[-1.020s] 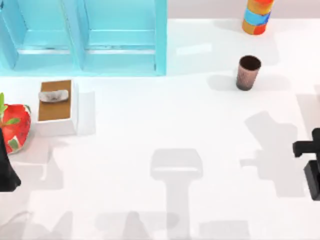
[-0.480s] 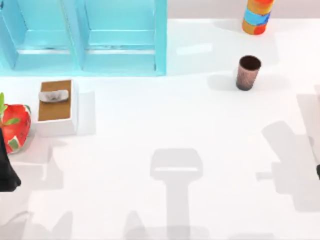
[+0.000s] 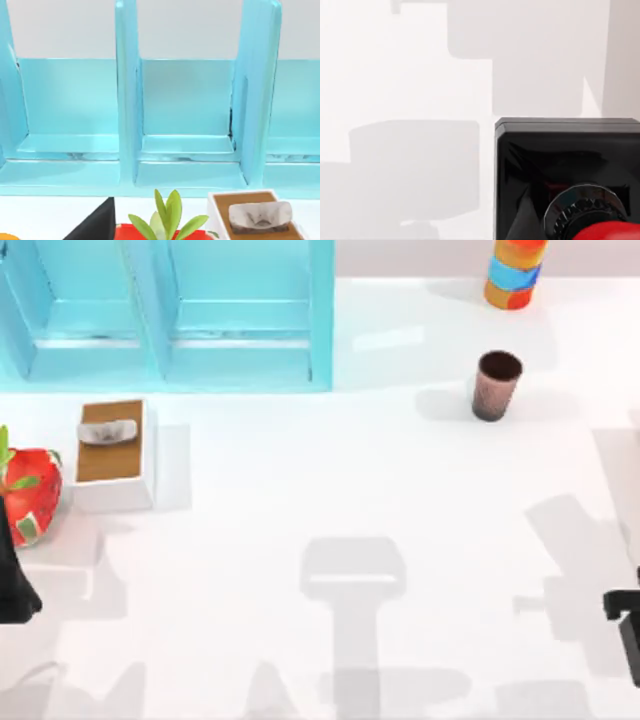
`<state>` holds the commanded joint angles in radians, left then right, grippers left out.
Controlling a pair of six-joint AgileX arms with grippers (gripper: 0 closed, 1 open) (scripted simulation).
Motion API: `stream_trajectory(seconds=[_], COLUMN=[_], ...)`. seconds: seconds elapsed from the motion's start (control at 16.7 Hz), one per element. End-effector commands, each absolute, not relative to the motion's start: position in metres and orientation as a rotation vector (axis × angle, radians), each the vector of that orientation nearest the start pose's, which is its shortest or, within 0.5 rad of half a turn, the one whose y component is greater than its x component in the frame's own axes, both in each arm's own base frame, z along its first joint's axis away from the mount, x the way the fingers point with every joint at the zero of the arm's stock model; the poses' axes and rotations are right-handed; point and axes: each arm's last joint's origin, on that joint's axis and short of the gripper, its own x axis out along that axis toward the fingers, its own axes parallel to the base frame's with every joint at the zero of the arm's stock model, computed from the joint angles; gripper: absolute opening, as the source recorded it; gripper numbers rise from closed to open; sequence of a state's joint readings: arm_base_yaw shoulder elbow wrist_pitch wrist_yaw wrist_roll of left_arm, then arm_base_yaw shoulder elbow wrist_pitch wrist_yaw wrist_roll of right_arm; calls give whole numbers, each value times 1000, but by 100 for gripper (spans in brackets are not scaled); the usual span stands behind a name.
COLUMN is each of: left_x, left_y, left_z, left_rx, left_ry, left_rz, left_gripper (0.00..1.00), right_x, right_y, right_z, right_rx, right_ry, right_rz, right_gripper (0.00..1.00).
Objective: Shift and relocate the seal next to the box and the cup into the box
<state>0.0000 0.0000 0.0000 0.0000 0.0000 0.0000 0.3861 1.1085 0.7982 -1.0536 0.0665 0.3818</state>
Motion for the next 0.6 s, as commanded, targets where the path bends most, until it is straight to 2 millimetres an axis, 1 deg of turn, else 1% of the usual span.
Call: stream_trajectory(seconds=[0.12,0.18,0.42,0.6], left_x=[106,106,106,106], left_y=[-1,-1,-1,-1], left_z=[160,160,160,160], left_rx=[0,0,0,0], left_ry=[0,0,0,0], left_rz=[0,0,0,0], left_gripper=[100,100,100,100], right_x=[168,168,168,168], right_y=[66,66,66,66], right_z=[208,205,204,204], right_rx=[14,13,13,13], right_ry=[1365,1368,1368,1368], right_rz=[5,4,4,4], right_gripper=[0,0,0,23])
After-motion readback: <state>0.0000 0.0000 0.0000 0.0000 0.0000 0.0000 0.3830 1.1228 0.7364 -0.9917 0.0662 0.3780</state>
